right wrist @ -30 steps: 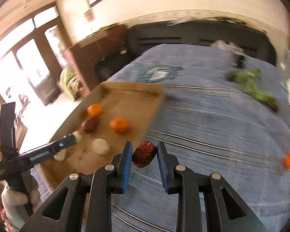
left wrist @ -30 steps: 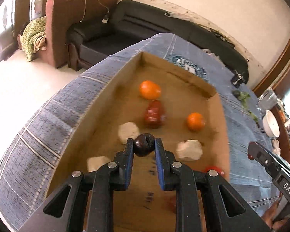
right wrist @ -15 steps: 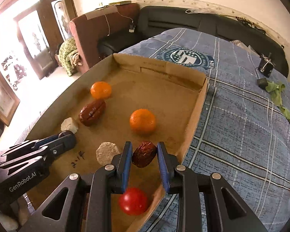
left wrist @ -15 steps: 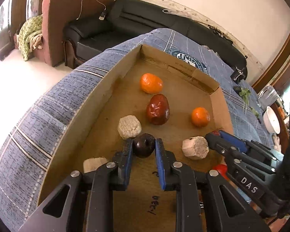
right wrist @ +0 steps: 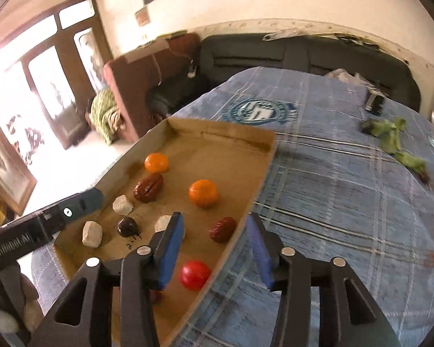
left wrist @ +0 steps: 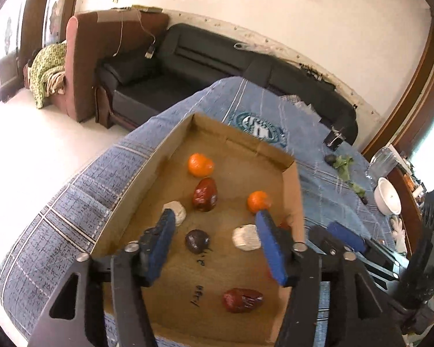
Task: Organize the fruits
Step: 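Carry the plum and date into the cardboard tray and release both, then grasp the last mandarin with the left tool while the right tool grasps a red date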
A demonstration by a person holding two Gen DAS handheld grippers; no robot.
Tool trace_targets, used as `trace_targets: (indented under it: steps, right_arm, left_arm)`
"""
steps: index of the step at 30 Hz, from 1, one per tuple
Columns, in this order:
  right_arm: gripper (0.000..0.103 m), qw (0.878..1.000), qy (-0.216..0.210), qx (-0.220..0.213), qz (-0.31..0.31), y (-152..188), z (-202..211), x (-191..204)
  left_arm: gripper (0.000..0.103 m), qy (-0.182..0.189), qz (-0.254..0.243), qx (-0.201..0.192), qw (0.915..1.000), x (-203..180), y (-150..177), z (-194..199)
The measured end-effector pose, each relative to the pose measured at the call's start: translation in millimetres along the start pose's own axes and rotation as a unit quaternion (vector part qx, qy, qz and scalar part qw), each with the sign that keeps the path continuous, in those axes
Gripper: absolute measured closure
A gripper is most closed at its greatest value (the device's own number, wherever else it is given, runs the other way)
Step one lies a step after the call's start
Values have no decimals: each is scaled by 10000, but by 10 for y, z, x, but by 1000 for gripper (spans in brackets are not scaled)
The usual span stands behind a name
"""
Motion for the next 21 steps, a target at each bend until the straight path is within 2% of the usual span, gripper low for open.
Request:
trace_targets:
  steps: [6, 13, 16, 17, 21]
  right_arm:
    - [49, 9984, 249, -192, -468, 187, 390, -446]
    - [49, 9910, 941, -310, -896, 495, 896, -1245]
    - [49, 9815, 1361, -437, -1275, 625, 1204, -1756]
    - [49, 9783, 1459, -474, -1392, 664, 1291, -1876]
    - [47, 9552, 1982, -722, -2075, 916, 1780, -2496]
  left_arm:
    - [42, 184, -230, -11, 9996, -295, 43, 109]
    - [42, 494, -590, 91, 9970, -722, 166, 213]
    - [40, 635, -676, 89, 9956, -878, 223, 261]
    - [35, 671, -710, 90, 9952, -944, 256, 253]
    - [33, 794, -886, 320, 9924, -1193, 444, 110]
Point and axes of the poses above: each gripper's, at about its wrist camera, not at the fingertips, and z roughly against the way its jaws point, x to its left, y to its underside, the point moved 4 cm from there along -z, roughly the way its jaws point, and after that the axes turned 6 degrees about -x, right-handed, at the moved point
